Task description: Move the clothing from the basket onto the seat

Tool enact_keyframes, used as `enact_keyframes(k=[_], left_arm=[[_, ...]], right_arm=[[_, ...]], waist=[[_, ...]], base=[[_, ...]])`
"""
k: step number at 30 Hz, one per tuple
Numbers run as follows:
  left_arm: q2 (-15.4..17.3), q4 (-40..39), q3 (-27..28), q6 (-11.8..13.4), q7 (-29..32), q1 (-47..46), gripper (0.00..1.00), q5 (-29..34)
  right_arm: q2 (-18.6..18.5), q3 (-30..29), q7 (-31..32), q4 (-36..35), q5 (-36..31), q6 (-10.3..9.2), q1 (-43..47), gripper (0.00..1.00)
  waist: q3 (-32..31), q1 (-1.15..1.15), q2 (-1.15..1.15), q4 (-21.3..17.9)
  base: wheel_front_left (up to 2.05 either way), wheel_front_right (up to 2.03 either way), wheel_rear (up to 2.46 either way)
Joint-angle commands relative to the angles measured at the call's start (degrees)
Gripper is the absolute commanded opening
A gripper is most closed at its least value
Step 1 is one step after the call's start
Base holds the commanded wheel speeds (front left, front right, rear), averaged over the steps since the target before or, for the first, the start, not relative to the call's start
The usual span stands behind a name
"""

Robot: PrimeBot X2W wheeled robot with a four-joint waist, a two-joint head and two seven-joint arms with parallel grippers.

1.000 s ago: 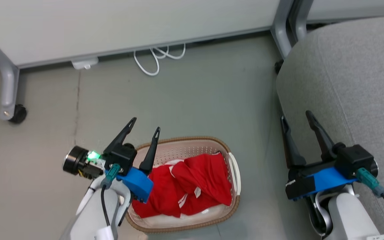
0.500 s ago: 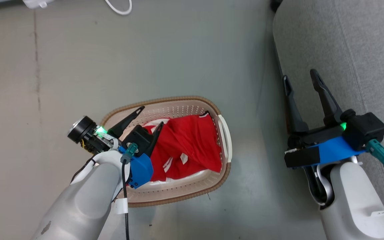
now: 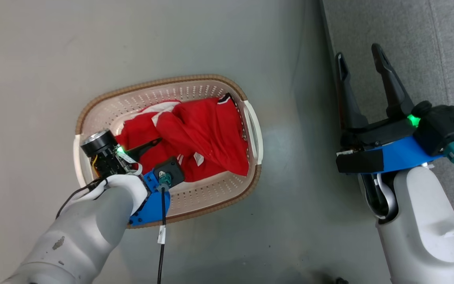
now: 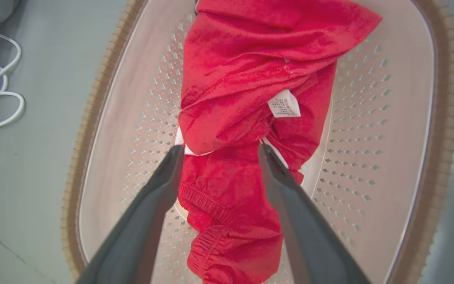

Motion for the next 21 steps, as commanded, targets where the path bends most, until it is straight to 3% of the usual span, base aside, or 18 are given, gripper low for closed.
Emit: enact_keyframes(k=[1, 10, 21], left_arm=[[0.11, 0.31, -0.35, 0.02, 0.15, -1.10, 1.00, -0.29], [0.79, 4.23, -11.95, 0.02, 6.16, -4.38, 1.00, -1.85], [2.81, 5.00, -13.91, 0.02, 11.69, -6.23, 1.00, 4.92]], right_arm=[[-0.18, 0.09, -0.22, -0.27, 0.05, 0.03, -1.06, 1.00], [-0.18, 0.68, -0.22, -2.28, 0.57, 0.03, -3.42, 1.00], [-0.18, 0.25, -0.21, -4.87, 1.00, 0.03, -5.31, 1.00]], waist=[[1.55, -0.01, 0.00, -0.72], [7.11, -0.01, 0.00, -2.15], [12.49, -0.01, 0.00, -3.00]], base=[[0.00, 0.00, 0.00], [0.00, 0.00, 0.00], [0.00, 0.00, 0.00]])
